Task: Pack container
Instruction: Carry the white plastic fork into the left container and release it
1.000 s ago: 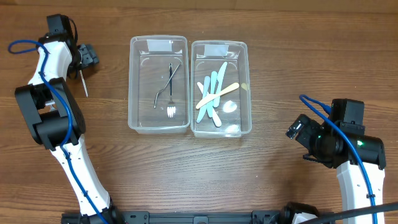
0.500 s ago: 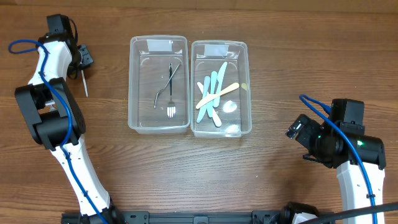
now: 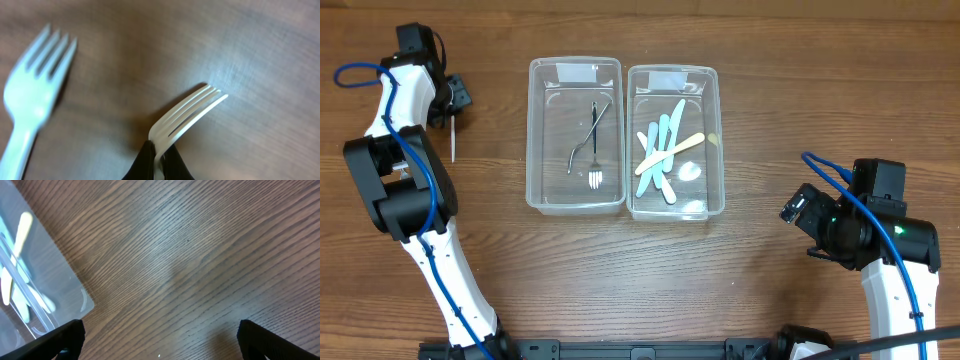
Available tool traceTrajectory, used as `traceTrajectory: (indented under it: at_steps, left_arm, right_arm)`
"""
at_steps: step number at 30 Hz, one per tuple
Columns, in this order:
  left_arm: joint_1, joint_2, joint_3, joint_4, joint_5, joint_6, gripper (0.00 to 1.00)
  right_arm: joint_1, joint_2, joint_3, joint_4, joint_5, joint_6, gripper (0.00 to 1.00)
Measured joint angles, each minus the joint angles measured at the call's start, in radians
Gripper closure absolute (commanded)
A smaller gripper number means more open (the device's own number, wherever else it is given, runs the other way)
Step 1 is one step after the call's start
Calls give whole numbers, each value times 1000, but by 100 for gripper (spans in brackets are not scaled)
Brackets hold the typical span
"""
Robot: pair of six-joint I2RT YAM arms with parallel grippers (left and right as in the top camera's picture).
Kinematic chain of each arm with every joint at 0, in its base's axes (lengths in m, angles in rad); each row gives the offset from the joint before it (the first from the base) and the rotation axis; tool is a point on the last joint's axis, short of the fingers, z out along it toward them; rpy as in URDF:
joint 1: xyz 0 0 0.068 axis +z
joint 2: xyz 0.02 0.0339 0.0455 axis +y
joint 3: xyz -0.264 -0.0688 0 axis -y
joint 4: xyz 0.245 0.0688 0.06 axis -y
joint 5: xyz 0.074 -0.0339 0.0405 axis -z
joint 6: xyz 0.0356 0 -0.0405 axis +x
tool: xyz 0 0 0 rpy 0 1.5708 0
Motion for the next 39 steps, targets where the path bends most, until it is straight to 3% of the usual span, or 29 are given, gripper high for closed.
traceTrajectory:
  at_steps: [4,9,14,18,27,34,35,39]
  left_arm:
    - [-17,-39,-17,-69,-22,0,96]
    - [-85,-250,-28,-188,-40,-1,96]
    - [-221,-507,-21,-287,-44,-27,96]
    - [-351,-578,-13,-352,-48,-80,96]
    - [-560,-444,-14,-340,-48,-221,96]
    - [-620,-229,-15,-314,-21,-275,96]
    - [-620,-199,-18,-314,-14,-279,94]
    - [-619,-135,-26,-315,-2,-296,62]
  right_arm:
    - [0,0,0,2,0,0,0]
    - [0,0,0,1,0,0,0]
    - [0,0,0,0,0,0,0]
    - [0,0,0,-2,0,0,0]
    - [0,0,0,-6,0,0,0]
    - [0,0,0,-6,-1,0,0]
    - [0,0,0,-6,-1,-1,0]
    - [0,0,0,-6,-1,0,0]
